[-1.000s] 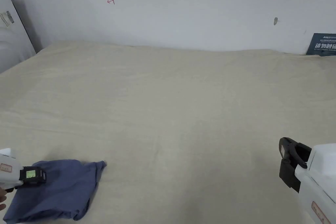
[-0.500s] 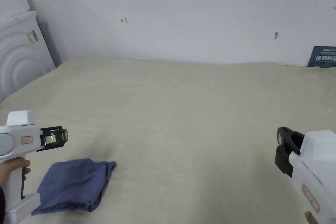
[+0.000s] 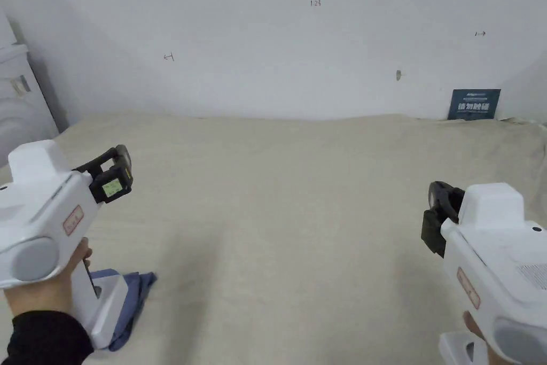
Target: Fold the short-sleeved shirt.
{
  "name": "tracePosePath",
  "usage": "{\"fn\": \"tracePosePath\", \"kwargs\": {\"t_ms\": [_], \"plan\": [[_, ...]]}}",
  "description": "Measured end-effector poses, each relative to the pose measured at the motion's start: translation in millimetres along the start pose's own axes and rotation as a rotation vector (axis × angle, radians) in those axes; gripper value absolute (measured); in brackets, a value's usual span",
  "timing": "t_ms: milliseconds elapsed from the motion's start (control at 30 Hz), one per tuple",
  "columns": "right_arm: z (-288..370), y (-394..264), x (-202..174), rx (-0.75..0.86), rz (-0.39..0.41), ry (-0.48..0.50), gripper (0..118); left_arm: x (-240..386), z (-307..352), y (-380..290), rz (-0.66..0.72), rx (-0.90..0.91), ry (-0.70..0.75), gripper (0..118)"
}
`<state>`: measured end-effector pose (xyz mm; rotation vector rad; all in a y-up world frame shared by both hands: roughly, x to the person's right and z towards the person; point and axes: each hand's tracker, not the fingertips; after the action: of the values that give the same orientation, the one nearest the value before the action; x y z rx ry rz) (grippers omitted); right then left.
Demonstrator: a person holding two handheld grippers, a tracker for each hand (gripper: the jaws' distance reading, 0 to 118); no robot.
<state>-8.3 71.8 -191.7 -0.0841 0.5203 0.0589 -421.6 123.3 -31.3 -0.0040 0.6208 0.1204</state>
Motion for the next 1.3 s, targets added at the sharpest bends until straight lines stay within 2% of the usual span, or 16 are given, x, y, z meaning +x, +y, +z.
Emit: {"fn": "tracePosePath", "kwargs": {"t_ms": [33,133,200,267,333,700,1300], "plan": [[3,1,2,0.006,-0.002,-0.007,0,10,6,-2,-0.001,0.029,-0.011,79],[13,3,12,0.018,-0.006,-0.027,0,42,21,-11,-0.045,0.077,-0.03,47],[18,3,17,0.025,-0.01,-0.039,0,59,27,-17,-0.066,0.076,-0.065,32],[23,3,23,0.029,-0.011,-0.052,0,69,23,-29,-0.066,0.082,-0.119,12],[27,1,27,0.032,-0.012,-0.063,0,85,29,-37,-0.093,0.08,-0.142,1],[47,-7,47,0.027,-0.017,-0.133,0,137,46,-79,-0.177,0.082,-0.21,0],[52,-10,48,0.027,-0.018,-0.134,0,139,46,-87,-0.165,0.061,-0.224,0]]}}
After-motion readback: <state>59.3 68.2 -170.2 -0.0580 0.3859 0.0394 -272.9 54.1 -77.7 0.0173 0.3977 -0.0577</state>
